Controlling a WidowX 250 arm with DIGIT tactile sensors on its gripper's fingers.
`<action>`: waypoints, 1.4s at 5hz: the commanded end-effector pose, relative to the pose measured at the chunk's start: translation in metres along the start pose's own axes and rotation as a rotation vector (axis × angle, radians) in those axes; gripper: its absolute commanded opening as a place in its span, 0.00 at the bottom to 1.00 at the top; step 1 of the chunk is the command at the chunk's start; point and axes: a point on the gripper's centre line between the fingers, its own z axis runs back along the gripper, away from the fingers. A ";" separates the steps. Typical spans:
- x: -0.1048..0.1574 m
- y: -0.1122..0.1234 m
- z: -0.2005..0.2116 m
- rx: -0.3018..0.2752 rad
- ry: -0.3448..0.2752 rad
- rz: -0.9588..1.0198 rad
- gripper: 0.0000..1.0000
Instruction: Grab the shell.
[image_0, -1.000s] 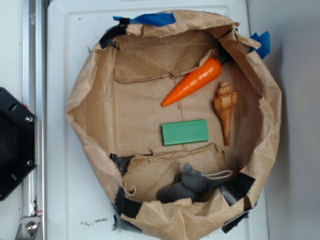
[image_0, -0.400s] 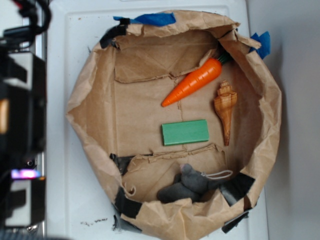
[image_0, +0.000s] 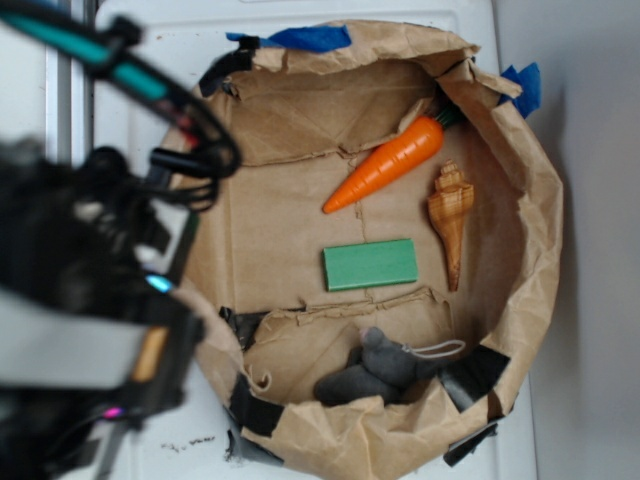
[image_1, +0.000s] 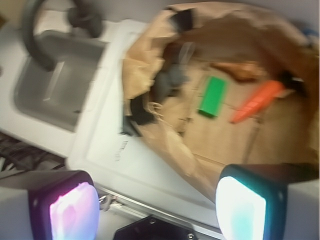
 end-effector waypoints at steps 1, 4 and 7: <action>0.003 0.000 0.012 0.007 -0.047 0.001 1.00; 0.017 0.025 -0.005 0.093 -0.025 -0.268 1.00; 0.033 0.084 -0.047 0.088 -0.013 -0.327 1.00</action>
